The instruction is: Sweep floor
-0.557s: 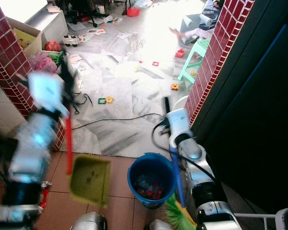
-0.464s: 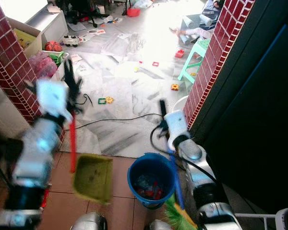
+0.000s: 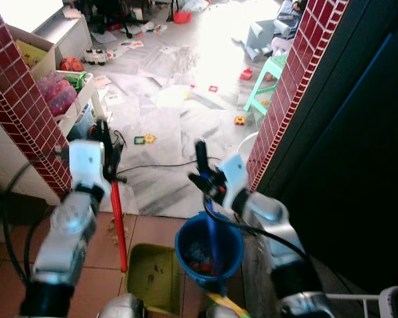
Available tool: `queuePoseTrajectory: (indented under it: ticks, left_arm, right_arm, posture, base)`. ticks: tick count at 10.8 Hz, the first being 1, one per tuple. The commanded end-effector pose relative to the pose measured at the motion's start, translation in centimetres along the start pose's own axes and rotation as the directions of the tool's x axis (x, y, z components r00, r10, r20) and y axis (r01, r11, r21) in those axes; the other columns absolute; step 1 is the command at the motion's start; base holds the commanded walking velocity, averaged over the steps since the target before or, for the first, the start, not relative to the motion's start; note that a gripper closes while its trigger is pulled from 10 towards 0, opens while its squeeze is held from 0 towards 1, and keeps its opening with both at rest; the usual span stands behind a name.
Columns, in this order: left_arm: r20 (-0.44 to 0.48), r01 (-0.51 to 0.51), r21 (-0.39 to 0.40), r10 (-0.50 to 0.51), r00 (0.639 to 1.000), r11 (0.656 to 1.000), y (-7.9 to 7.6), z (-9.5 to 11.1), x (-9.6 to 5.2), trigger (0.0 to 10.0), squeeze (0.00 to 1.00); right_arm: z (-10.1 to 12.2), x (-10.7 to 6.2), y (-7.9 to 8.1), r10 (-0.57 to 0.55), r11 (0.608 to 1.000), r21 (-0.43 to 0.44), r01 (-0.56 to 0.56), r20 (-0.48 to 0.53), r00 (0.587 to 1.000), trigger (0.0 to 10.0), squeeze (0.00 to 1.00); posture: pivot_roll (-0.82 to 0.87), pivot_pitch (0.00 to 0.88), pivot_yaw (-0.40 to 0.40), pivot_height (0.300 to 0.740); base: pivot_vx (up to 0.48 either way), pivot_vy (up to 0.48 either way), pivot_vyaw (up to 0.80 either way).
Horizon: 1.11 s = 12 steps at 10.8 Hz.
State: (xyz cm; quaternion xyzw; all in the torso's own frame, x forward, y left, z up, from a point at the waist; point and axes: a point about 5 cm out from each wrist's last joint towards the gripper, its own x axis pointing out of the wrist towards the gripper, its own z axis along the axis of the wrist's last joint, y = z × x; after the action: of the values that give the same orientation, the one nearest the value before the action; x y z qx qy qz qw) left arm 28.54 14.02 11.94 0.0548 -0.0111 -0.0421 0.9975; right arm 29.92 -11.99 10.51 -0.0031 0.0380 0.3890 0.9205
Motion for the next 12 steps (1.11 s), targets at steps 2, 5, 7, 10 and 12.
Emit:
queuePoseTrajectory:
  ticks: [2, 5, 7, 10, 12]
  left_arm:
    - [-0.032, -0.037, -0.033, 0.036, 0.999, 0.999, -0.1, -0.4, -0.2, 10.0, 0.00]
    - [-0.021, -0.018, -0.036, 0.017, 1.000, 0.999, -0.8, -0.4, -0.3, 10.0, 0.00]
    - [-0.022, -0.030, -0.043, 0.029, 0.999, 0.999, -0.7, -0.3, -0.1, 10.0, 0.00]
    - [-0.049, -0.028, -0.086, 0.024, 0.999, 0.996, -0.7, -0.6, -0.3, 10.0, 0.00]
    - [-0.044, 0.024, -0.112, -0.029, 0.999, 0.993, -1.1, -0.6, -0.5, 10.0, 0.00]
  right_arm:
    - [3.1, 0.6, -1.0, -0.105, 0.989, -0.087, 0.119, 0.151, 0.983, 10.0, 0.00]
    - [3.9, 0.5, -2.3, -0.276, 0.945, -0.110, 0.307, 0.230, 0.933, 10.0, 0.00]
    - [3.4, 0.5, -2.5, -0.311, 0.936, -0.096, 0.339, 0.227, 0.923, 10.0, 0.00]
    - [2.1, 0.0, -2.7, -0.362, 0.925, -0.041, 0.377, 0.194, 0.912, 10.0, 0.00]
    - [-0.2, -1.0, -1.6, -0.387, 0.922, 0.049, 0.384, 0.104, 0.916, 10.0, 0.00]
  posture:
    - [-0.02, 0.018, -0.044, 0.740]
    - [-0.02, 0.022, -0.043, 0.740]
    - [-0.02, 0.025, -0.044, 0.740]
    - [-0.02, 0.027, -0.043, 0.740]
    - [-0.03, 0.019, -0.041, 0.740]
  base:
    - [0.000, 0.000, 0.00]
    - [0.000, 0.000, 0.00]
    - [0.000, 0.000, 0.00]
    - [0.000, 0.000, 0.00]
    - [0.000, 0.174, 0.00]
